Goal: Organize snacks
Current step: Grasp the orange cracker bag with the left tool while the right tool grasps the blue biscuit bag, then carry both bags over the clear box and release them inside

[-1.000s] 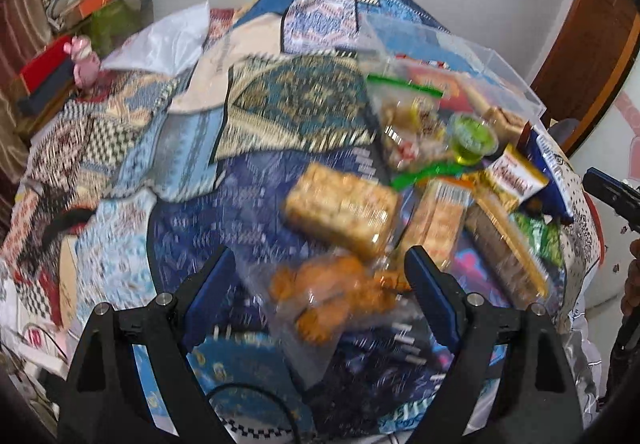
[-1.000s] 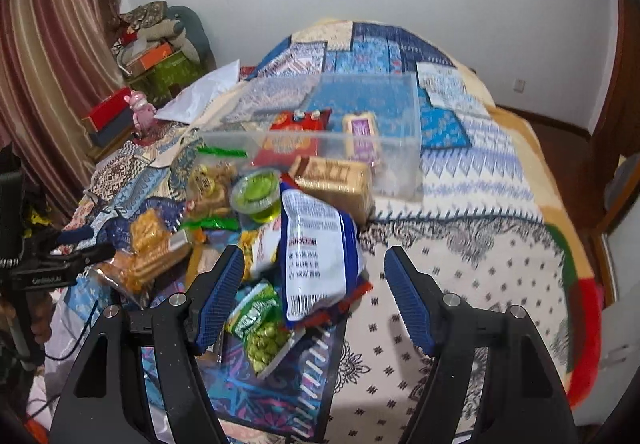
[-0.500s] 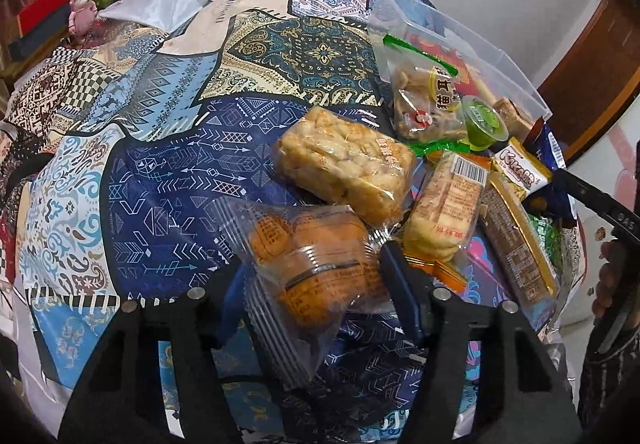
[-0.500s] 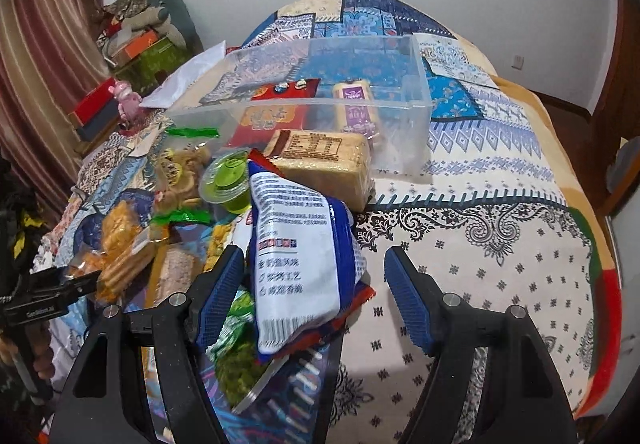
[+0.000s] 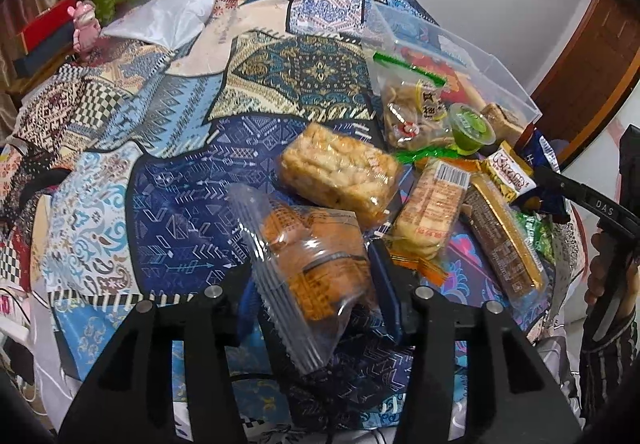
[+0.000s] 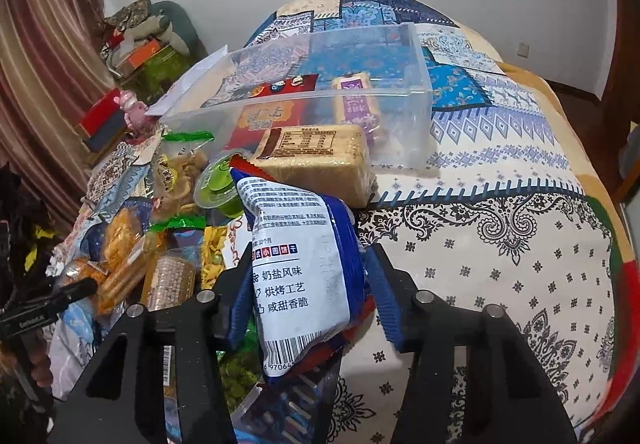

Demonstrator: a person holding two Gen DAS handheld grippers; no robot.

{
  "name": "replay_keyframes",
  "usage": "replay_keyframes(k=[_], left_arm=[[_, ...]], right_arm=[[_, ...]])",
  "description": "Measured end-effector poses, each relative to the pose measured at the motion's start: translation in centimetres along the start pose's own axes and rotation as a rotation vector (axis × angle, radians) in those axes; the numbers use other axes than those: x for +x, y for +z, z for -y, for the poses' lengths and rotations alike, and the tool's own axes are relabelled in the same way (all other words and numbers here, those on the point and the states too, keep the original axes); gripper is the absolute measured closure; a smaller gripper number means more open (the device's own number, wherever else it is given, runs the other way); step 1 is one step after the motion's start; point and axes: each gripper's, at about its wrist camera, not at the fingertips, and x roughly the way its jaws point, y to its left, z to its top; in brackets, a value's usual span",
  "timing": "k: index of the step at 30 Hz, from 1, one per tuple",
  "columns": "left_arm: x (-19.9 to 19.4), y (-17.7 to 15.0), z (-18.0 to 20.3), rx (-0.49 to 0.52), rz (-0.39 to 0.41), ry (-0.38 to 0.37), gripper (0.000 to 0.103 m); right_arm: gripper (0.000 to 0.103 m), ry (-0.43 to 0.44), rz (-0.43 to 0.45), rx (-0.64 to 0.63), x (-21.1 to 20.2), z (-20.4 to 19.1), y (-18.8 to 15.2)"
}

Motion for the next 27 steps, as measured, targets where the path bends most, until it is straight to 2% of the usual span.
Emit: replay_keyframes(k=[12, 27], left_arm=[[-4.0, 1.9, 1.2, 0.034, 0.093, -0.001, 0.059], [-6.5, 7.9, 5.0, 0.13, 0.243, -0.019, 0.061]], right_arm=[[0.058, -0.009, 0.078, -0.01, -3.3, 0.0, 0.8], [0.058, 0.003, 0.171, -0.015, -5.5, -0.2, 2.8]])
